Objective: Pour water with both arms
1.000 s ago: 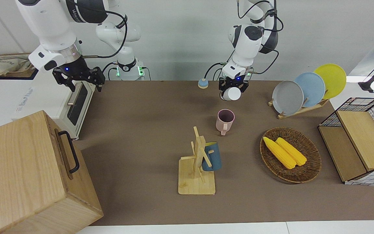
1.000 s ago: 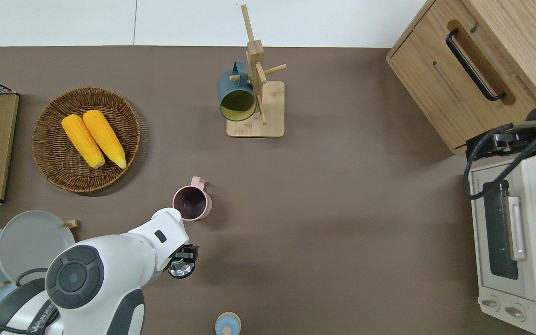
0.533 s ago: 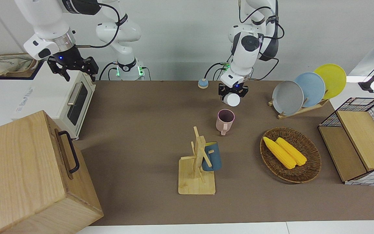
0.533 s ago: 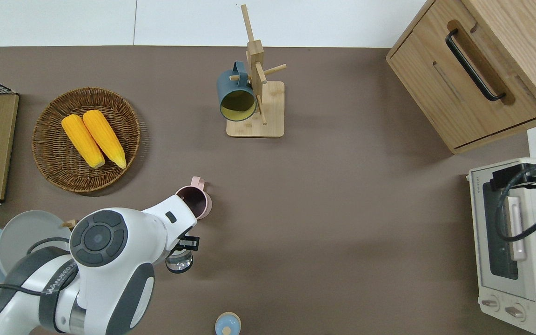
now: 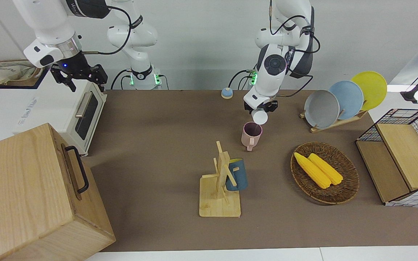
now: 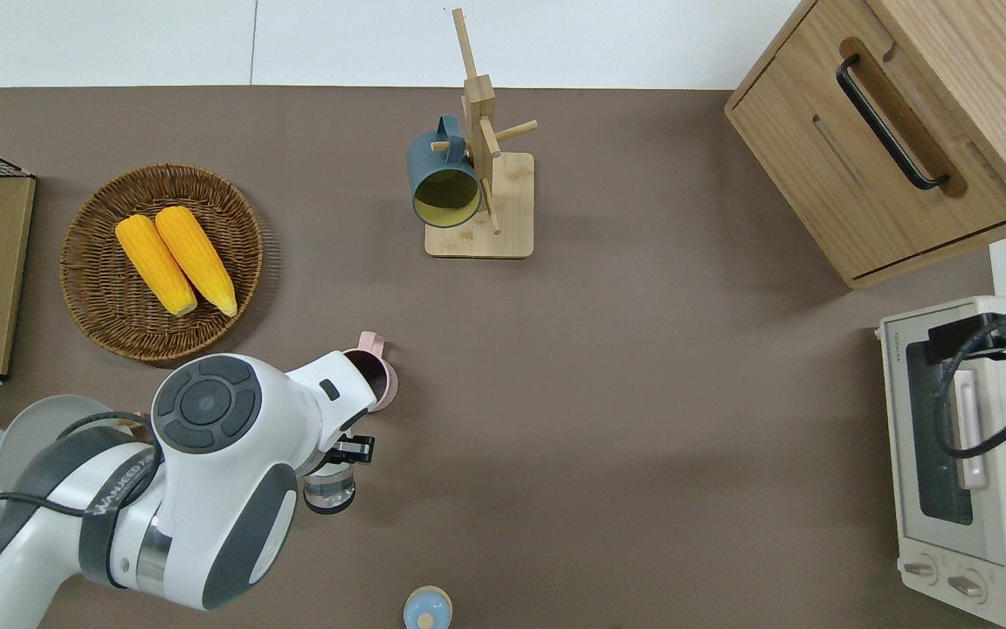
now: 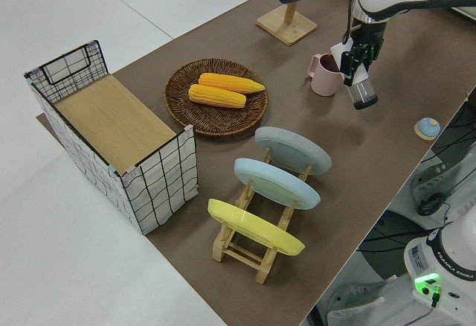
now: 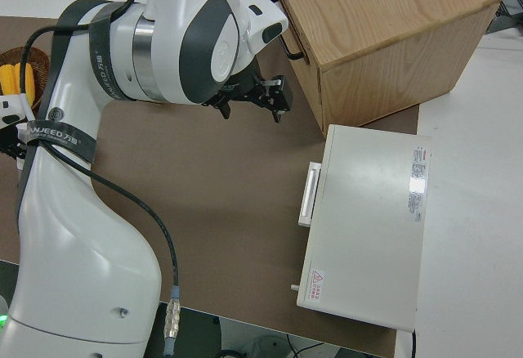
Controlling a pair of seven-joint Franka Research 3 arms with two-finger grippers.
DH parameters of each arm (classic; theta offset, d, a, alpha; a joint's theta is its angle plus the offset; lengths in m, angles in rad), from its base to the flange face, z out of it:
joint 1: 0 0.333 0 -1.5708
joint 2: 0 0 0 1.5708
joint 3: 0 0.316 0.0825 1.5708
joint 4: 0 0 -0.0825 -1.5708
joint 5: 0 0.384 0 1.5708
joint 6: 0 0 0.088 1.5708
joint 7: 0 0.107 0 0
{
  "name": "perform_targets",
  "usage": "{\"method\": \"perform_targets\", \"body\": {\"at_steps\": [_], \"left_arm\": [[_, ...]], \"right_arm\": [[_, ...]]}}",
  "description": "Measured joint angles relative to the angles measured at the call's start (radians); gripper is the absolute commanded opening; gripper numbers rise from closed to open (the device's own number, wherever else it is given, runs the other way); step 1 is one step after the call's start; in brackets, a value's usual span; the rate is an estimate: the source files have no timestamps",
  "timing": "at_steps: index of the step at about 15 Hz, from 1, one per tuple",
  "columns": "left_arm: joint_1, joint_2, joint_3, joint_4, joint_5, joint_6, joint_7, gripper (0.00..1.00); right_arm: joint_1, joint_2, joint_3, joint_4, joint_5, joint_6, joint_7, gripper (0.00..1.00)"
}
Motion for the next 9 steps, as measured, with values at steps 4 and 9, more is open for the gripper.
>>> {"method": "perform_targets", "body": {"at_steps": [4, 9], "left_arm": [[0.0, 0.001, -0.002, 0.001, 0.004, -0.017, -0.003, 0.0], [-0.001, -0.003, -0.005, 0.012, 0.006, -0.059, -0.004, 0.0]], "right_arm": [[0.003, 0.001, 0.008, 0.045, 0.0, 0.0, 0.0, 0.987], [0.012, 0.002, 0.026, 0.049, 0.0, 0.0, 0.0, 0.987]]}}
